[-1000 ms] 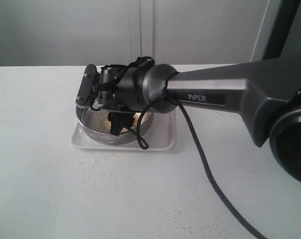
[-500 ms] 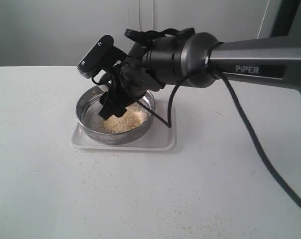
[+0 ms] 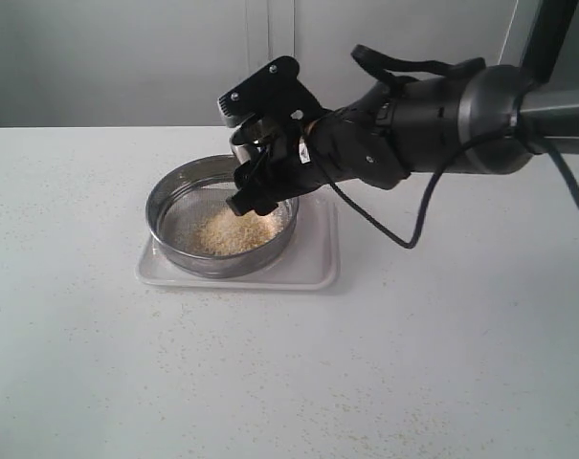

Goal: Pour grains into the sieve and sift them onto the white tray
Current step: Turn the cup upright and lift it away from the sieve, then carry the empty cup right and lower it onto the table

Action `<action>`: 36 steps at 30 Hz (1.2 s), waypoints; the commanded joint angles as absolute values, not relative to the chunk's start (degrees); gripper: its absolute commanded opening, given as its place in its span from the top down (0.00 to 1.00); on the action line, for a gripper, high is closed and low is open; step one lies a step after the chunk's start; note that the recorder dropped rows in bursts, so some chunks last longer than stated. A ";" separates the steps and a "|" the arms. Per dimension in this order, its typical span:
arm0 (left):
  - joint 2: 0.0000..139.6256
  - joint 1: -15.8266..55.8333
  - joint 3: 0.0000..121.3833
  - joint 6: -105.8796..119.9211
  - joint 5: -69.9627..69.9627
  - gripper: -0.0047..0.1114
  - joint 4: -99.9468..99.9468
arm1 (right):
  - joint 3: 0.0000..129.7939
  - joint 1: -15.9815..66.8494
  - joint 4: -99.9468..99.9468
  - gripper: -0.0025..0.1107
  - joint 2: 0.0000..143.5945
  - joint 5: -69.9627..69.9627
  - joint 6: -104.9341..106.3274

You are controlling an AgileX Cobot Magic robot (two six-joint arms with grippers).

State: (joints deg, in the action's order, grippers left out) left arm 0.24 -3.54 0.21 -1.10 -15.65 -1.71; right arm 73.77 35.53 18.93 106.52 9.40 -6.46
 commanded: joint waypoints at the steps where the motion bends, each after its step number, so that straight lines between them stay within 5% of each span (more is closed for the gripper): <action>1: 0.00 -3.23 0.00 -1.23 -15.43 0.96 -1.66 | 68.77 33.04 17.45 0.98 103.28 2.06 -6.17; 22: 0.00 -3.23 0.00 -1.23 -15.43 0.96 -1.66 | 53.37 26.72 24.32 0.98 97.92 -22.01 -19.52; 36: 0.00 -3.23 0.00 -1.23 -15.43 0.96 -1.66 | 45.29 15.15 36.68 0.98 97.92 -42.18 -33.90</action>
State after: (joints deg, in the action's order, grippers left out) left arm 0.24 -3.54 0.21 -1.10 -15.65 -1.71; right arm 46.97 17.85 36.08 98.51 -36.43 -33.36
